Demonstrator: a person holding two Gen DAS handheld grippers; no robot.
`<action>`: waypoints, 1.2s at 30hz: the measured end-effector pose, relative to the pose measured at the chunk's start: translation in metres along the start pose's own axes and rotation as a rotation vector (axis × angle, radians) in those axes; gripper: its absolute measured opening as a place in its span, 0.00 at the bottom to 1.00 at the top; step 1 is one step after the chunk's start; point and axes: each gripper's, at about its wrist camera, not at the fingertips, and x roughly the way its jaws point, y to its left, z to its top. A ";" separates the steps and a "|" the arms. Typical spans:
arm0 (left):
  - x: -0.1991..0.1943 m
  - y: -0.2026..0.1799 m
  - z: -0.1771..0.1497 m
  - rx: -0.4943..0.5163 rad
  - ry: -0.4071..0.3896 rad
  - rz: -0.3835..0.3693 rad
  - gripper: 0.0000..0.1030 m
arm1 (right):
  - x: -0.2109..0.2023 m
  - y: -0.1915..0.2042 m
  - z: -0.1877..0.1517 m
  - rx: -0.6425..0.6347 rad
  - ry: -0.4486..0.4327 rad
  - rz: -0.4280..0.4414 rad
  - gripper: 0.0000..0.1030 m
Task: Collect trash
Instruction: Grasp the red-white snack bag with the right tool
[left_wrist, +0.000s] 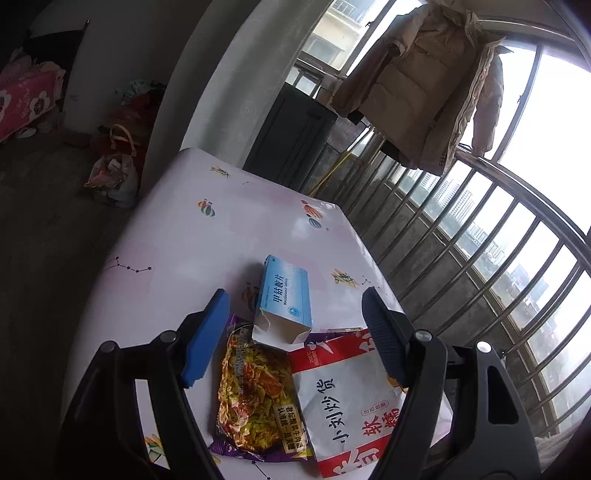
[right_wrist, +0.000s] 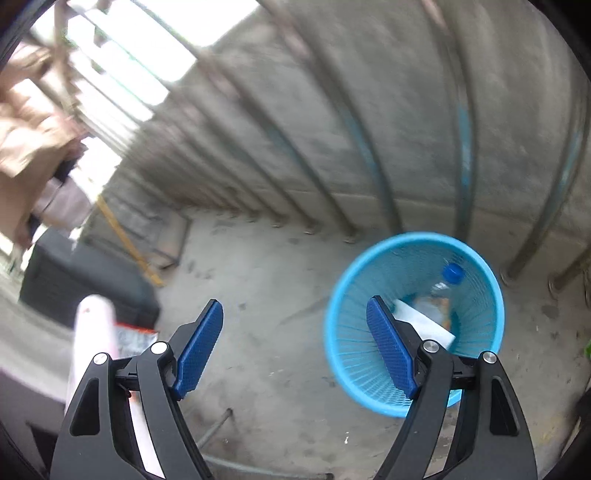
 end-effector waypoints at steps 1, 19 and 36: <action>-0.001 0.003 -0.001 -0.009 0.002 0.000 0.68 | -0.010 0.013 -0.002 -0.025 -0.005 0.035 0.76; 0.036 -0.016 -0.037 -0.027 0.102 0.012 0.68 | -0.107 0.254 -0.164 -0.537 0.504 0.525 0.75; 0.056 0.001 -0.071 -0.106 0.153 0.043 0.68 | -0.144 0.358 -0.321 -1.128 0.653 0.462 0.78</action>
